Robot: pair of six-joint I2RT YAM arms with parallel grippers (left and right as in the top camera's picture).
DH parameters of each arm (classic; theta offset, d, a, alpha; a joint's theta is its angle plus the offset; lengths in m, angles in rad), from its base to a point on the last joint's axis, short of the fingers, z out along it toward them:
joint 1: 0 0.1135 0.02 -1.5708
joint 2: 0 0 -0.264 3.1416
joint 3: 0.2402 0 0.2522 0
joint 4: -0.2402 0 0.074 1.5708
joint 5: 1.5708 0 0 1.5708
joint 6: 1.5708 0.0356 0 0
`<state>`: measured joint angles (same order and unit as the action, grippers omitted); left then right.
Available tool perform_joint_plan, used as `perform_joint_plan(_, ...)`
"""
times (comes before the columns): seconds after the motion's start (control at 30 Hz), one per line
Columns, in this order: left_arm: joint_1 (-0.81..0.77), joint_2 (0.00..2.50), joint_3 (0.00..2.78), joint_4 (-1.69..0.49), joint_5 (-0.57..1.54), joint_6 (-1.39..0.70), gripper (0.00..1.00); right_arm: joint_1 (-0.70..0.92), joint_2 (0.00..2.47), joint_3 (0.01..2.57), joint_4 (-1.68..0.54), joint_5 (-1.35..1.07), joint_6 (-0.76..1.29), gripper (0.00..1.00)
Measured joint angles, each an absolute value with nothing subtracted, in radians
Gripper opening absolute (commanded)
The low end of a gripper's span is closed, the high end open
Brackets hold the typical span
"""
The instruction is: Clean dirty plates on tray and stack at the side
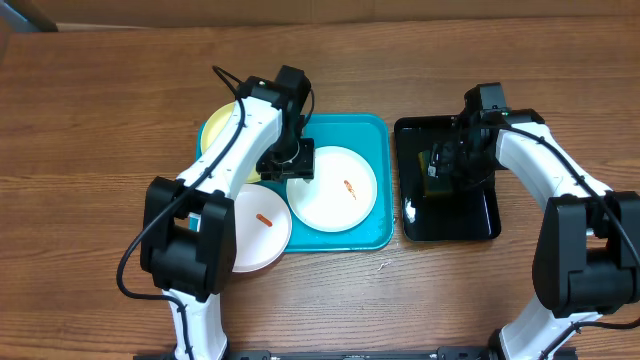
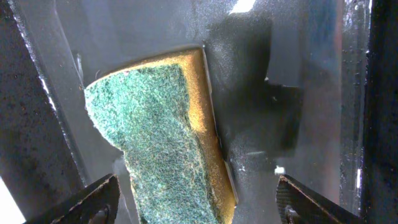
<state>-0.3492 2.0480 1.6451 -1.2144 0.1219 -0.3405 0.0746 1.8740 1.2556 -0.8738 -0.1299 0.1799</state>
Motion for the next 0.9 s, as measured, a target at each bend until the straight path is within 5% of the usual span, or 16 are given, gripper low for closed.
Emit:
perform_joint_plan(0.67, -0.365, 2.048, 1.454, -0.971, 0.028, -0.422, 0.31, 0.075, 1.874, 1.256, -0.885, -0.126, 0.182, 0.85)
perform_joint_plan(0.9, -0.364, 2.048, 1.415, -0.896, 0.025, -0.436, 0.09, 0.075, 1.874, 1.256, -0.894, -0.126, 0.183, 0.84)
